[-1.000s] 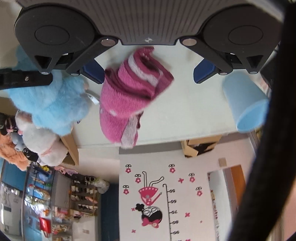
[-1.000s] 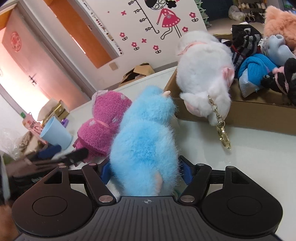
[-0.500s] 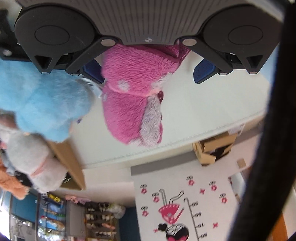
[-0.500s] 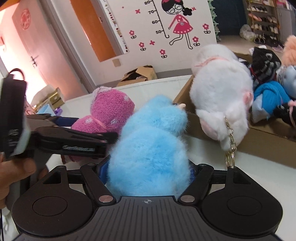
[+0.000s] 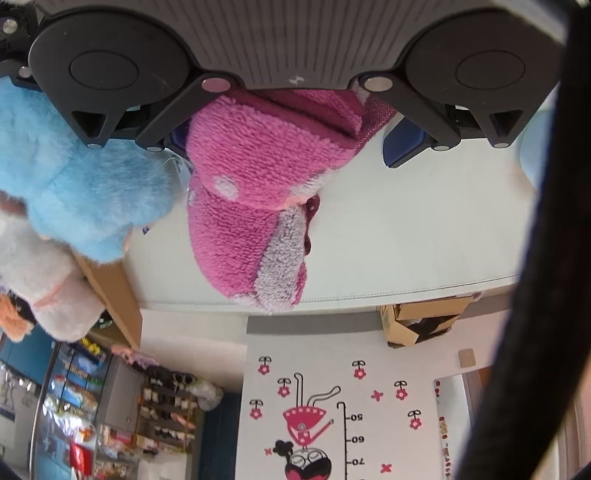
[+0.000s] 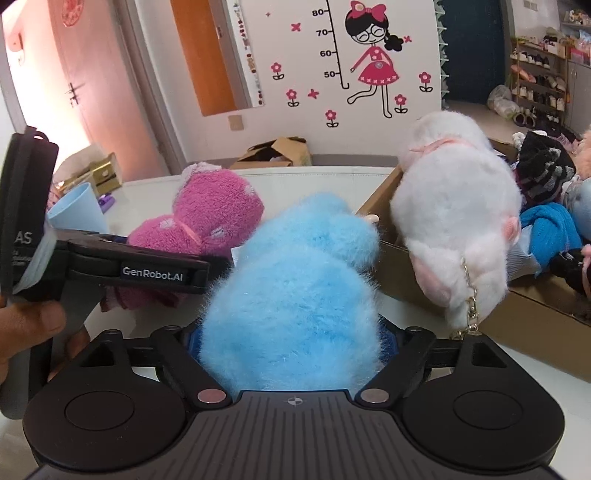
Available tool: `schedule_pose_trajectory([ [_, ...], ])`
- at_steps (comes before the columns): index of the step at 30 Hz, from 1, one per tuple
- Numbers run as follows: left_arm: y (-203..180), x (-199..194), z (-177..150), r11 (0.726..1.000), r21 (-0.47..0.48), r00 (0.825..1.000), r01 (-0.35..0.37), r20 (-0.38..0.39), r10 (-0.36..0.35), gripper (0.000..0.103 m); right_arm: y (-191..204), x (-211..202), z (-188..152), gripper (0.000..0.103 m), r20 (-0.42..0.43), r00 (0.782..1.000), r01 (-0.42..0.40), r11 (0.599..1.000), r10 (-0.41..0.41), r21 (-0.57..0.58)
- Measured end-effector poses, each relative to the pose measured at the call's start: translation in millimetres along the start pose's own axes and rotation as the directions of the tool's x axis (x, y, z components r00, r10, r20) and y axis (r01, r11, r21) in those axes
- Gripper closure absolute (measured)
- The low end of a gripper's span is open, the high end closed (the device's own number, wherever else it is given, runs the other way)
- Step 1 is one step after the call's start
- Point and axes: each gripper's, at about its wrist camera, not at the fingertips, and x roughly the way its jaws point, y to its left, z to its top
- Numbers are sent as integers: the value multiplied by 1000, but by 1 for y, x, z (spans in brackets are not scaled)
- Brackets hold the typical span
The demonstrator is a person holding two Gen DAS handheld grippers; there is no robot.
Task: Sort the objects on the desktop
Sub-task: 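Grasp the pink fleece toy with the left gripper while the right grasps the light-blue plush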
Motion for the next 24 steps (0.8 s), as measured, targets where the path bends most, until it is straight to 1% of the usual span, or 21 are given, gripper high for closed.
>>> schedule_pose_trajectory([
  [4, 2, 9, 10, 999, -33, 1000, -3, 6, 3, 3, 1, 1, 3, 12, 15, 1000, 26, 999, -26, -22],
  [7, -5, 14, 10, 1000, -9, 1000, -21, 15, 21, 1, 5, 1, 3, 9, 28, 999, 36, 998, -35, -45],
  [8, -6, 16, 10, 1000, -1, 999, -29, 14, 29, 1, 6, 2, 2, 6, 34, 998, 47, 997, -45, -58],
  [10, -8, 19, 8, 999, 10, 999, -47, 23, 47, 1, 8, 6, 2, 6, 40, 997, 64, 995, -60, -81],
  [13, -9, 19, 6, 999, 7, 998, -54, 43, 54, 0, 8, 11, -3, 11, 31, 998, 57, 995, -55, -83],
  [14, -9, 19, 6, 998, 7, 997, -56, 48, 55, 0, 8, 12, -4, 16, 30, 999, 45, 996, -43, -80],
  [15, -8, 19, 6, 998, 3, 997, -56, 52, 56, 0, 9, 12, -6, 25, 30, 999, 24, 997, -22, -77],
  [16, -8, 18, 6, 998, 4, 997, -59, 58, 58, 0, 10, 11, -6, 26, 32, 999, 5, 997, -2, -75],
  [18, -10, 15, 4, 999, 9, 995, -50, 81, 49, 11, 17, 11, -10, 27, 40, 999, 26, 994, -22, -102],
  [20, -13, 8, 1, 999, 21, 994, -43, 101, 41, 32, 19, 8, -15, 28, 47, 999, 27, 995, -23, -100],
  [22, -18, -1, -6, 998, 31, 993, -49, 107, 45, 35, 16, 0, -20, 28, 46, 999, 2, 997, 2, -76],
  [24, -23, -7, -15, 998, 49, 992, -42, 121, 36, 35, 16, -11, -31, 28, 51, 999, 1, 996, 3, -90],
])
